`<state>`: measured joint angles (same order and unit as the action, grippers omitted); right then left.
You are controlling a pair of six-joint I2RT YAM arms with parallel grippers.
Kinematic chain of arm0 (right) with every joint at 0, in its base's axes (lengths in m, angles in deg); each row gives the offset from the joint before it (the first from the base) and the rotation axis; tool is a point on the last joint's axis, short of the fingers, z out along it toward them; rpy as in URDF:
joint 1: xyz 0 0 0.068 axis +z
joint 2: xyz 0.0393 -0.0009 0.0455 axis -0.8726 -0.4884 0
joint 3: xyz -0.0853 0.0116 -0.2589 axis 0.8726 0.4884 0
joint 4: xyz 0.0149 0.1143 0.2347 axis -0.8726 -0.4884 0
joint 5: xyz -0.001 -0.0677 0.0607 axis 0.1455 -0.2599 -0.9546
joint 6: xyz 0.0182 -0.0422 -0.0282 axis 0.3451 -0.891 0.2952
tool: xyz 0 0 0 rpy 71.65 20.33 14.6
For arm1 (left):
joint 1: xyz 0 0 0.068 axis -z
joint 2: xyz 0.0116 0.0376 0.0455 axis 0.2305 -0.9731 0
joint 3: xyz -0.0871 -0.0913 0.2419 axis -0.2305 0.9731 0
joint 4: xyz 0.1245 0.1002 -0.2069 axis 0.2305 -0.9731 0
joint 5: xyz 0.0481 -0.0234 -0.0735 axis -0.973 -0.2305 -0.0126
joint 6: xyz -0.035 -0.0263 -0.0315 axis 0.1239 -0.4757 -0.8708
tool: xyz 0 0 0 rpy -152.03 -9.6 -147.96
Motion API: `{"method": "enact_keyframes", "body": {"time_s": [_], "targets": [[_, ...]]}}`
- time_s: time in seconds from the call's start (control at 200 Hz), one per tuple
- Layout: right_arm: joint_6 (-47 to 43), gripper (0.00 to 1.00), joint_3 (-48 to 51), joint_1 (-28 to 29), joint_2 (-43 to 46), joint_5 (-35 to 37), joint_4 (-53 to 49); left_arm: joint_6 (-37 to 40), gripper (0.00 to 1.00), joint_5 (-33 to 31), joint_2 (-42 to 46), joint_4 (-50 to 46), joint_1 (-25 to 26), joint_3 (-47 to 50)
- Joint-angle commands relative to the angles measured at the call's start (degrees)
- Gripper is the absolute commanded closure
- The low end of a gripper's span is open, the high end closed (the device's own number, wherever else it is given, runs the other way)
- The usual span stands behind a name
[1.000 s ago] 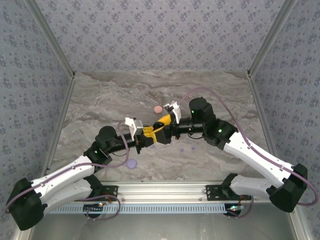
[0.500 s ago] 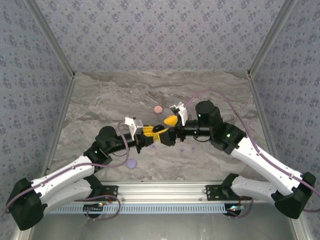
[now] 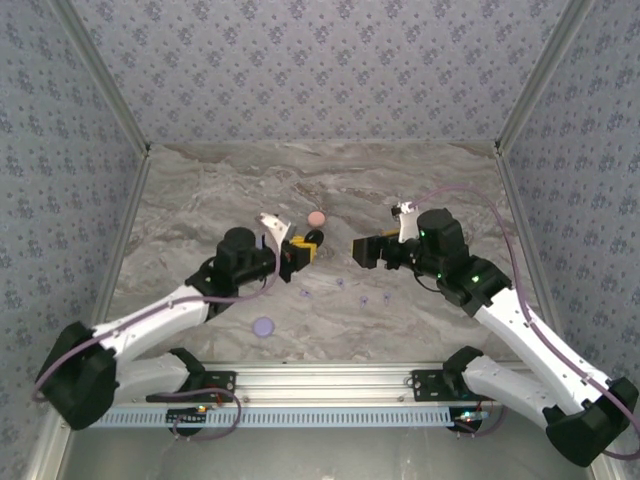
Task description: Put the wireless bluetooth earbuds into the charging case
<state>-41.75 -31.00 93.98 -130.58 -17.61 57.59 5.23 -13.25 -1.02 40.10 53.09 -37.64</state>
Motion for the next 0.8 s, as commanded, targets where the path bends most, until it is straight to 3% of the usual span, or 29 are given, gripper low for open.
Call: {"method": "enact_keyframes", "body": {"time_s": [0.0, 0.095, 0.31, 0.565, 0.795], "targets": [[2.63, 0.00, 1.22, -1.25, 0.97, 2.69, -2.70, -3.07, 1.00, -5.66, -7.21, -5.04, -1.53, -5.09], [2.59, 0.00, 2.27, -2.11, 0.92, 2.71, -3.10, -3.41, 1.00, -9.21, -15.43, -8.73, -1.71, -9.71], [3.24, 0.00, 5.39, -3.89, 0.73, 1.78, -2.92, -5.61, 1.00, -4.96, -29.17, -11.96, -1.74, -18.97], [3.58, 0.00, 7.41, -4.87, 0.61, 1.36, -2.35, -8.56, 0.89, -2.00, -39.19, -15.03, -1.76, -26.22], [3.45, 0.00, 8.22, -5.38, 0.63, 0.87, -2.43, -8.47, 0.72, -0.61, -42.76, -16.85, -1.72, -28.25]]}}
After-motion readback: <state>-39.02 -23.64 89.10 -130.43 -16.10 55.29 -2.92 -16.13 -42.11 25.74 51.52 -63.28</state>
